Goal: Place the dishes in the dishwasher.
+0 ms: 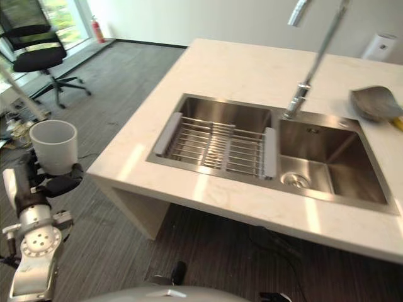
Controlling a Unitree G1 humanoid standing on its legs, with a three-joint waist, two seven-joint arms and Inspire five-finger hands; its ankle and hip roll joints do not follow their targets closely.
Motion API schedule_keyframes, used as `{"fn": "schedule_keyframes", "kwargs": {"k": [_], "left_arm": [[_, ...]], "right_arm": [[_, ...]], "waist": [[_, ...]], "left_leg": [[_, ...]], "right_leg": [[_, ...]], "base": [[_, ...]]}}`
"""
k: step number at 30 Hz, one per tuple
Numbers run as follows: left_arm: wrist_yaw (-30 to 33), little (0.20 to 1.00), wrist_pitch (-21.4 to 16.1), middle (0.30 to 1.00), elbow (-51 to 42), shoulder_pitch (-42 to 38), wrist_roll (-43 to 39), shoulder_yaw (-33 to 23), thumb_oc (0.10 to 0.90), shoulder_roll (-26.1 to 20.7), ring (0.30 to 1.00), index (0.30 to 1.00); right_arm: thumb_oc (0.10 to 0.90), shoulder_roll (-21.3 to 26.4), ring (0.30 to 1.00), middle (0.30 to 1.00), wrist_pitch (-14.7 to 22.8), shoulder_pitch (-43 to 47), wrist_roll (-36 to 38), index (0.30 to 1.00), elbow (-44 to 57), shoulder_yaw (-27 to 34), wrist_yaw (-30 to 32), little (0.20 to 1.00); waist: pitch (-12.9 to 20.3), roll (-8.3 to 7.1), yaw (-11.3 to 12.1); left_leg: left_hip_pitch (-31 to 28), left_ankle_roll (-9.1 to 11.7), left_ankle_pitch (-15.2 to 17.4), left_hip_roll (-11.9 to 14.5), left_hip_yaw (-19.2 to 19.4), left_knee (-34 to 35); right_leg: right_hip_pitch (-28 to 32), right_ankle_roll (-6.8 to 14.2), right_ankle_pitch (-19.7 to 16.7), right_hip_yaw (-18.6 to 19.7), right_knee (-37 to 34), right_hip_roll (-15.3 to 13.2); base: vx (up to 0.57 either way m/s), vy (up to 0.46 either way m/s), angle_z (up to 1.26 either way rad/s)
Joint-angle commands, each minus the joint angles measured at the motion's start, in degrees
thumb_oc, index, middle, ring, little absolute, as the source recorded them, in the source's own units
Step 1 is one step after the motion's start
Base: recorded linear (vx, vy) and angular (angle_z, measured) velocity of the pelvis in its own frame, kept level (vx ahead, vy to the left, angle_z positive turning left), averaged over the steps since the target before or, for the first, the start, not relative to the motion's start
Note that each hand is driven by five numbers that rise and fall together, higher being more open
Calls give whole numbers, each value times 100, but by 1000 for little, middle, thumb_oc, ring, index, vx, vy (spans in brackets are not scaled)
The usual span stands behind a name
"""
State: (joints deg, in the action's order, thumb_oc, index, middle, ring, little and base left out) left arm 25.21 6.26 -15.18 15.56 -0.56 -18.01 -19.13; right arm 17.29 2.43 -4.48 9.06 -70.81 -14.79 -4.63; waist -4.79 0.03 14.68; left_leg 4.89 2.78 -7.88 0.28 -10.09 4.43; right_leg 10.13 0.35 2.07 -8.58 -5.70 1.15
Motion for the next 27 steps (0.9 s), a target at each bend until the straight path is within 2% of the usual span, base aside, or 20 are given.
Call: {"fn": "schedule_keyframes", "kwargs": {"k": [1, 3, 4, 5, 6, 7, 9, 10, 11, 12, 13, 15, 19, 20, 21, 22, 24, 25, 26, 27], "left_arm": [[28, 300, -866, 300, -727, -756, 254, -247, 400, -411, 300, 300], [-89, 300, -908, 300, -890, -518, 194, -296, 400, -293, 300, 300], [-89, 300, -908, 300, -890, -518, 194, -296, 400, -293, 300, 300], [-145, 300, -911, 300, -944, -612, 118, -179, 400, -250, 300, 300], [-129, 300, -901, 300, -944, -724, 118, -94, 400, -282, 300, 300], [-129, 300, -901, 300, -944, -724, 118, -94, 400, -282, 300, 300], [-64, 300, -753, 300, -924, -957, 224, 18, 400, -365, 300, 300], [-52, 300, -714, 300, -853, -1007, 306, 46, 400, -398, 300, 300], [-59, 300, -735, 300, -858, -993, 373, 28, 400, -425, 300, 300], [-59, 300, -735, 300, -858, -993, 373, 28, 400, -425, 300, 300], [-102, 300, -714, 300, -852, -929, 500, 77, 400, -462, 300, 300], [-211, 300, -673, 300, -1063, -852, 588, 51, 400, -528, 300, 300], [-348, 300, -648, 300, -1249, -717, 569, 115, 400, -521, 300, 300], [-424, 300, -600, 300, -1400, -815, 547, 317, 400, -572, 300, 300], [-411, 300, -582, 300, -1364, -867, 535, 470, 400, -574, 300, 300], [-387, 300, -614, 300, -1331, -935, 485, 676, 400, -570, 300, 300], [-321, 300, -600, 300, -1171, -1105, 438, 1004, 400, -551, 300, 300], [-303, 300, -645, 300, -1090, -1212, 475, 1171, 400, -598, 300, 300], [-293, 300, -648, 300, -1027, -1308, 497, 1265, 400, -555, 300, 300], [-310, 300, -646, 300, -960, -1409, 489, 1335, 400, -527, 300, 300]], "right_arm": [[800, -70, 900, 900, 371, 689, -86, 900, 266, 56, 37, 900], [800, 81, 900, 900, 423, 711, -242, 900, 512, 15, 156, 900], [800, 81, 900, 900, 423, 711, -242, 900, 512, 15, 156, 900], [800, 269, 900, 900, 452, 751, -326, 900, 665, 121, 341, 900], [800, 348, 900, 900, 485, 763, -323, 900, 704, 211, 426, 900], [800, 348, 900, 900, 485, 763, -323, 900, 704, 211, 426, 900], [800, 350, 900, 900, 490, 652, -332, 900, 883, 494, 591, 900], [800, 291, 900, 900, 457, 602, -330, 900, 950, 559, 635, 900], [800, 195, 900, 900, 436, 529, -316, 900, 1090, 618, 634, 900], [800, 195, 900, 900, 436, 529, -316, 900, 1090, 618, 634, 900], [800, 30, 900, 900, 389, 502, -355, 900, 1185, 593, 671, 900], [800, -144, 900, 900, 399, 497, -360, 900, 1275, 562, 646, 900], [800, -408, 900, 900, 369, 487, -362, 900, 1408, 581, 695, 900], [800, -479, 900, 900, 396, 469, -310, 900, 1580, 722, 752, 900], [800, -471, 900, 900, 393, 459, -314, 900, 1629, 730, 800, 900], [800, -451, 900, 900, 419, 497, -248, 900, 1690, 792, 885, 900], [800, -386, 900, 900, 493, 502, -83, 900, 1746, 932, 952, 900], [800, -318, 900, 900, 546, 520, 0, 900, 1822, 983, 941, 900], [800, -284, 900, 900, 586, 435, -37, 900, 1835, 941, 905, 900], [800, -244, 900, 900, 577, 334, -86, 900, 1908, 874, 907, 900]], "waist": [[-220, -190, 200], [-200, -141, 369], [-200, -141, 369], [-236, -89, 329], [-281, -77, 227], [-281, -77, 227], [-196, -74, -126], [-126, -58, -178], [-56, -41, -156], [-56, -41, -156], [63, -85, -38], [126, -223, 150], [91, -389, 217], [6, -489, 116], [-57, -482, -26], [-149, -387, -212], [-241, -230, -529], [-233, -188, -747], [-238, -188, -917], [-258, -188, -1037]], "left_leg": [[-128, 163, 737, -412, -187, -433], [11, 188, 702, -464, -320, -466], [11, 188, 702, -464, -320, -466], [229, 245, 575, -384, 154, -571], [343, 319, 458, -147, 953, -640], [343, 319, 458, -147, 953, -640], [192, 368, 500, 701, 3284, -731], [117, 334, 497, 772, 3560, -676], [71, 302, 466, 723, 3556, -522], [71, 302, 466, 723, 3556, -522], [-56, 176, 441, 503, 3242, -107], [-100, 109, 457, 416, 3051, 1], [-195, -99, 646, 182, 2699, 57], [-274, -227, 827, 21, 2347, 57], [-349, -286, 915, -39, 2071, 57], [-352, -354, 815, -27, 1854, 57], [-446, -341, 767, 85, 1373, 57], [-459, -260, 694, 97, 1061, 57], [-506, -204, 709, 30, 823, 57], [-572, -170, 749, -30, 592, 57]], "right_leg": [[-434, 444, -24, -803, 70, -521], [-468, 436, 30, -1093, 70, -538], [-468, 436, 30, -1093, 70, -538], [-465, 421, 55, -1525, 70, -655], [-434, 453, 63, -1767, 70, -715], [-434, 453, 63, -1767, 70, -715], [-225, 618, 54, -2607, 70, -911], [-122, 608, 42, -2833, 70, -938], [-8, 631, 31, -3020, 70, -948], [-8, 631, 31, -3020, 70, -948], [96, 697, -55, -3185, 100, -1028], [260, 757, -206, -3379, 164, -1048], [131, 975, -314, -3607, 1163, -1448], [-76, 1288, -898, -3378, 2350, -1888], [-320, 1348, -1044, -3093, 2891, -2087], [-686, 1226, -1155, -2591, 3414, -2060], [-1490, 1116, -800, -1281, 4028, -1446], [-1849, 934, -439, -557, 3833, -717], [-2005, 904, -315, -298, 3540, -443], [-2123, 857, -187, -66, 3190, -383]], "base": [[-92, -49, 125], [-5, -39, 161], [-38, 48, 196], [-85, 100, 176], [-85, 100, 176], [-77, 72, 160], [-14, 125, 342], [75, 194, 335], [48, 132, 144], [139, 207, 166], [164, 175, 136], [178, 157, 86], [163, 165, 76], [351, 189, 63], [373, 233, 107], [207, 186, 236], [185, 78, 299], [290, -12, 193], [347, -77, 142], [240, -48, 132]]}}
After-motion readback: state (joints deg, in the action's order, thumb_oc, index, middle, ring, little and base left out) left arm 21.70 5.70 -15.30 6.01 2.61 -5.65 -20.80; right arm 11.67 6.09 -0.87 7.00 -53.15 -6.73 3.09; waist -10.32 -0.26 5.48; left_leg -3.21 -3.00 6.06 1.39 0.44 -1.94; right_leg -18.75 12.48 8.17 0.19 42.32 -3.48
